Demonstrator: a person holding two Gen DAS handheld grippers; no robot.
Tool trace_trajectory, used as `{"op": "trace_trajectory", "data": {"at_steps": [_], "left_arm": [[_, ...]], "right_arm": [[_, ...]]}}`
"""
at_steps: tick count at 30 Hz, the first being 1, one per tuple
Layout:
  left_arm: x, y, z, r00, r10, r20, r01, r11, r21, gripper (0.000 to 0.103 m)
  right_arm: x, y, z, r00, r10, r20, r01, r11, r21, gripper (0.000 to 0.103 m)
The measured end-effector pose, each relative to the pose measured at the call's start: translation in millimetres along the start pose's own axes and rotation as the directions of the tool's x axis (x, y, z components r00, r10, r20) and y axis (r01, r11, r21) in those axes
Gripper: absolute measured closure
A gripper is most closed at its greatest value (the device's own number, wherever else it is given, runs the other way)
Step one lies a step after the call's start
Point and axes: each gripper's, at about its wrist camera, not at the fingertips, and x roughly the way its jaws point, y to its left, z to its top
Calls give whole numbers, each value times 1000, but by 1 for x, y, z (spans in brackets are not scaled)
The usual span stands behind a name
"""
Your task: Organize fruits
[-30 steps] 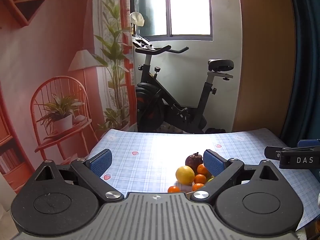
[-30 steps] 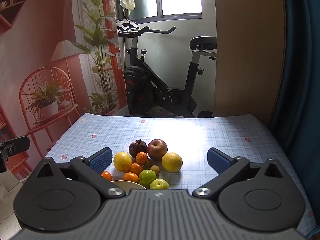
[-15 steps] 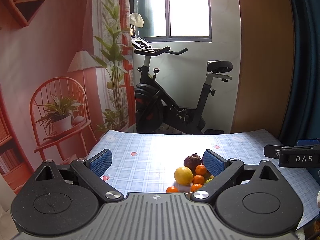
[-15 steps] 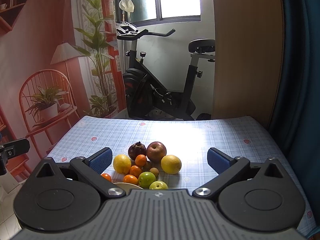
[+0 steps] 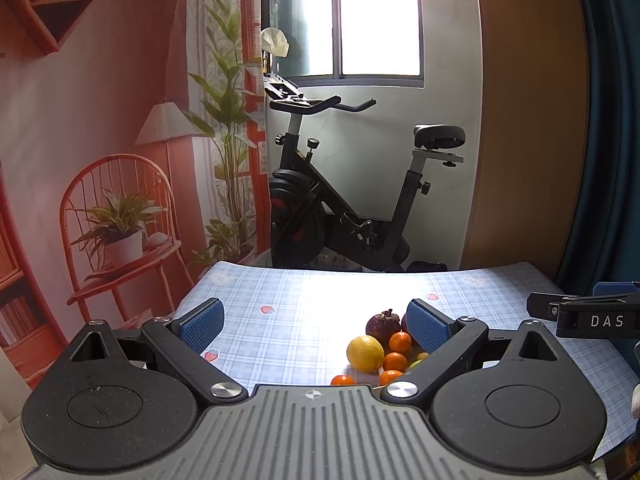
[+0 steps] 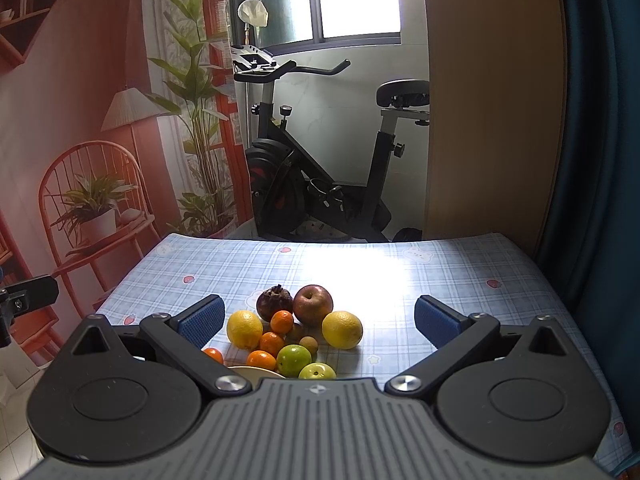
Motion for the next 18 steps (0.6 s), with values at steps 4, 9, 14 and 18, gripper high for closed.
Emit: {"op": "trace_trajectory", "data": {"at_steps": [4, 9, 14, 18], "left_arm": [[-2, 2, 0, 1000, -3, 5, 3, 1000, -4, 4], [-4, 2, -1, 1000, -3, 8, 4, 1000, -14, 4], [-7, 1, 0, 1000, -5, 16, 5, 1000, -14, 4], [-7, 2, 0, 1000, -4, 17, 4, 1000, -15, 4]], "right_arm": [[-2, -1, 1, 1000, 0, 5, 0, 1000, 3, 0], [-2, -2, 1, 1000, -1, 7, 1, 1000, 5, 0], [-4, -2, 1, 1000, 0, 9, 0, 1000, 5, 0], [-5, -2, 1, 1000, -2, 10, 2, 1000, 6, 0]]}}
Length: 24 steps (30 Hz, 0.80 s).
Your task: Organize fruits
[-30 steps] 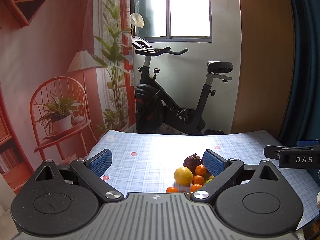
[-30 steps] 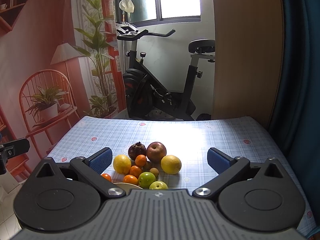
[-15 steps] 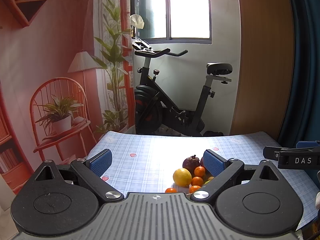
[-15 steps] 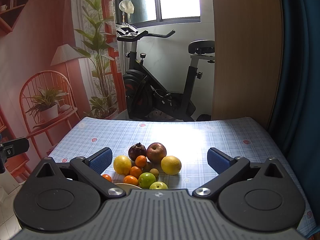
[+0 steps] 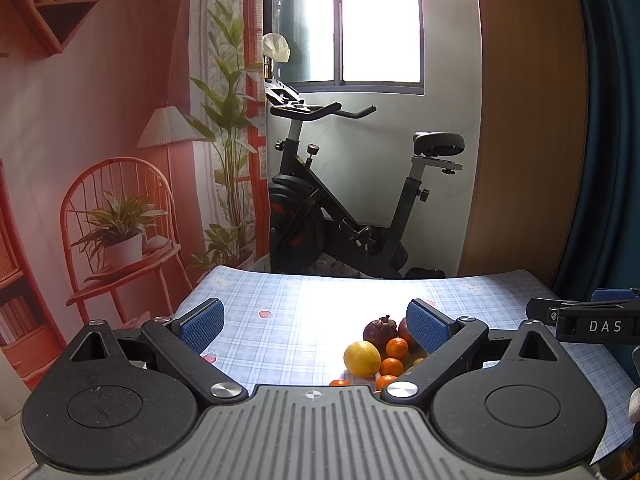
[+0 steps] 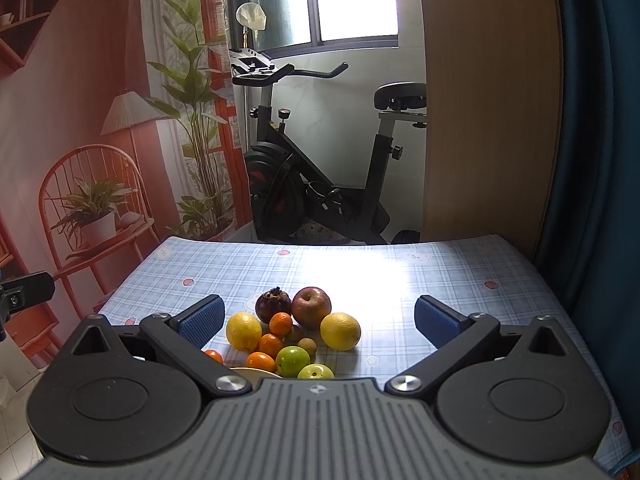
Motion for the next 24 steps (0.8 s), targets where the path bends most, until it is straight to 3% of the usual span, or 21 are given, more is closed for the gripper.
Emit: {"op": "trace_trajectory", "data": {"at_steps": [16, 20, 24], "left_arm": [[5, 6, 0, 1000, 22, 8, -22, 999, -42, 4], [12, 12, -1, 997, 53, 59, -48, 995, -90, 4], [33, 17, -1, 996, 73, 51, -68, 994, -88, 4]], "right_arm": [[5, -5, -2, 1000, 25, -12, -25, 999, 31, 0], [13, -12, -4, 998, 49, 32, -49, 998, 27, 0], [29, -24, -8, 991, 44, 123, -47, 999, 22, 0]]}}
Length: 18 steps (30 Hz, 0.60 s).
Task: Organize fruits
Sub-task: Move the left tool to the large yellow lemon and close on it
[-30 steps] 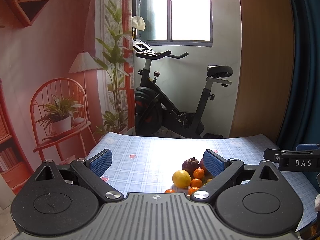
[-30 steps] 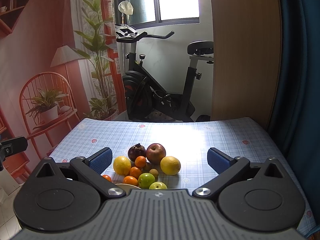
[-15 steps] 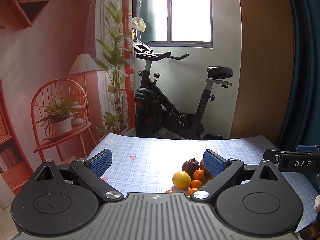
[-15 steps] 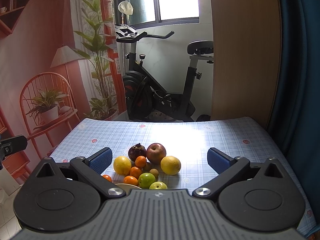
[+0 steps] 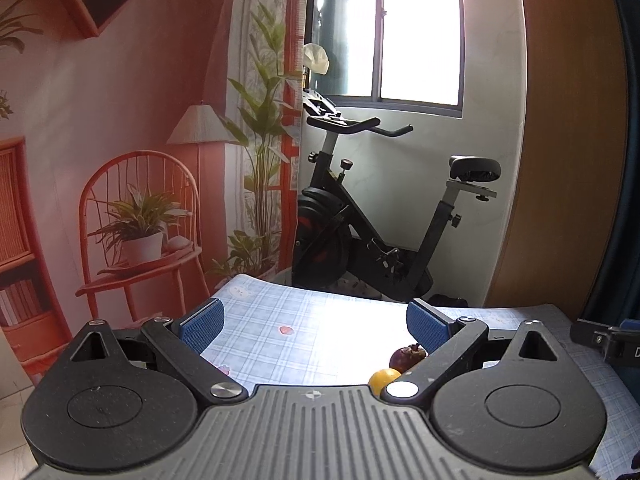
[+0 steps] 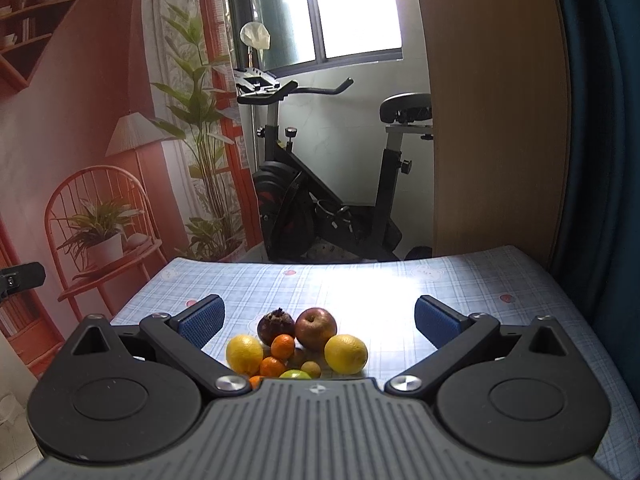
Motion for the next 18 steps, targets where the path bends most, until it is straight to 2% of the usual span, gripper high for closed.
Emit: {"op": "trace_trajectory", "data": {"at_steps": [3, 5, 9, 14, 18], "left_arm": [[18, 3, -4, 999, -13, -33, 13, 1000, 6, 4], [30, 7, -7, 998, -34, -52, 33, 999, -14, 4], [51, 9, -15, 992, -51, -114, 49, 999, -18, 4], [69, 3, -27, 988, -55, -143, 60, 998, 34, 4], [81, 4, -34, 984, -107, -143, 113, 993, 36, 5]], "right_arm": [[12, -5, -10, 996, 2, 86, 0, 1000, -28, 0], [27, -6, -16, 998, 0, 60, 1, 1000, -26, 0], [49, -10, -28, 998, 60, 17, -60, 998, -18, 0], [66, -15, -41, 998, 57, 13, -56, 998, -34, 0], [81, -19, -50, 999, 20, -49, -24, 996, -89, 0]]}}
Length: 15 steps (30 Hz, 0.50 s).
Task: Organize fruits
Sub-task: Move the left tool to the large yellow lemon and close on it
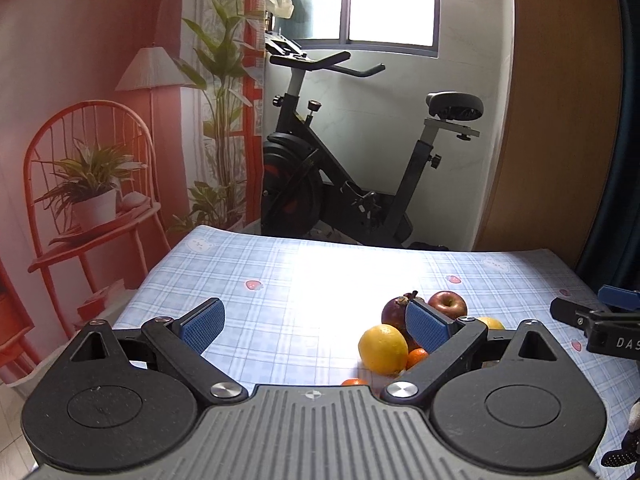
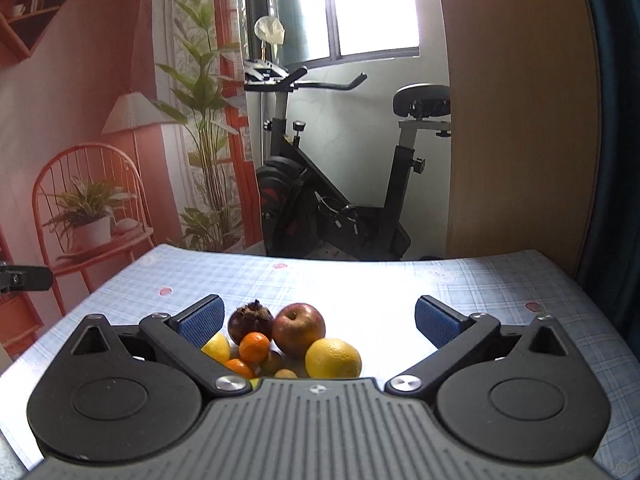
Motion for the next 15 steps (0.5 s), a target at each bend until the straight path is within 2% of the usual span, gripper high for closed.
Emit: {"op": "trace_trajectory", "data": {"at_steps": [4, 8, 15], "left_arm": [[14, 2, -8, 1000, 14, -27, -14, 1000, -2, 6], [25, 7, -11, 998, 11, -62, -11, 1000, -7, 13], [40, 9, 0, 997, 9, -81, -9, 1000, -4, 15]], "right_arm": [[11, -4, -12, 999, -7, -48, 7, 1000, 4, 0], [20, -10, -17, 997, -6, -79, 7, 1000, 22, 0], [34, -17, -15, 996, 42, -75, -42, 999, -4, 1]]}}
